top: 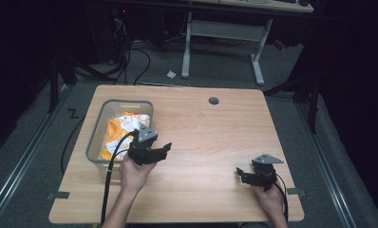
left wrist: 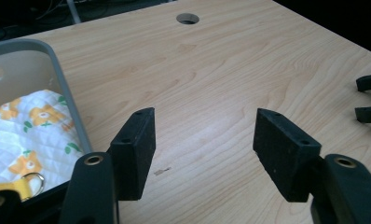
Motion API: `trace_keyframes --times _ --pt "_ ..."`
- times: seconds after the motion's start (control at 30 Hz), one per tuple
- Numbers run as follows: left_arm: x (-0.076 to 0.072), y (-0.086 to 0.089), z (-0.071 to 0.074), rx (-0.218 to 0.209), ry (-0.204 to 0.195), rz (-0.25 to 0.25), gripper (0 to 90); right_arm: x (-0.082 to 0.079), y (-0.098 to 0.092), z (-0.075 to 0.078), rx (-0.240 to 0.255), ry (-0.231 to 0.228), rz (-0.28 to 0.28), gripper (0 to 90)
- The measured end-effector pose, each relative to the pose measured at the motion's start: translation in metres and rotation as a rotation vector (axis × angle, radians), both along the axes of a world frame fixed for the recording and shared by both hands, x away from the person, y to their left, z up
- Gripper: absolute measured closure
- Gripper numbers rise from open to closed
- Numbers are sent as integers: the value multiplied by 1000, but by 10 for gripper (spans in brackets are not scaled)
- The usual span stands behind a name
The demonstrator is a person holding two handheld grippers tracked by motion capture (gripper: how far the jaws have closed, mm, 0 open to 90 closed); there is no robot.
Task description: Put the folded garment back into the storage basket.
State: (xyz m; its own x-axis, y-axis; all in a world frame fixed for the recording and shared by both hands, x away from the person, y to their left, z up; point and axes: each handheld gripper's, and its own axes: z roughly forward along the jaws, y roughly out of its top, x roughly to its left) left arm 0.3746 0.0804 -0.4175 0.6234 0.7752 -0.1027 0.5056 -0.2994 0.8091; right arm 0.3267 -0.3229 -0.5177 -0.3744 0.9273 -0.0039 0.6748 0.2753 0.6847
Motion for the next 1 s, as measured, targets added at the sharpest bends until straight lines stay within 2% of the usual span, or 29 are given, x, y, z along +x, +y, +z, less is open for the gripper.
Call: trace_keyframes --times 0.27,0.4,0.7,1.0 --pt "-5 -4 -7 -27 6 0 388 0 0 0 0 0 0 243" --pt "-6 -5 -10 -73 5 8 388 0 0 0 0 0 0 243" --pt "-10 -23 -26 -56 30 -29 388 0 0 0 0 0 0 243" --pt "-13 -27 -35 -82 46 -30 389 0 0 0 -1 0 0 243"
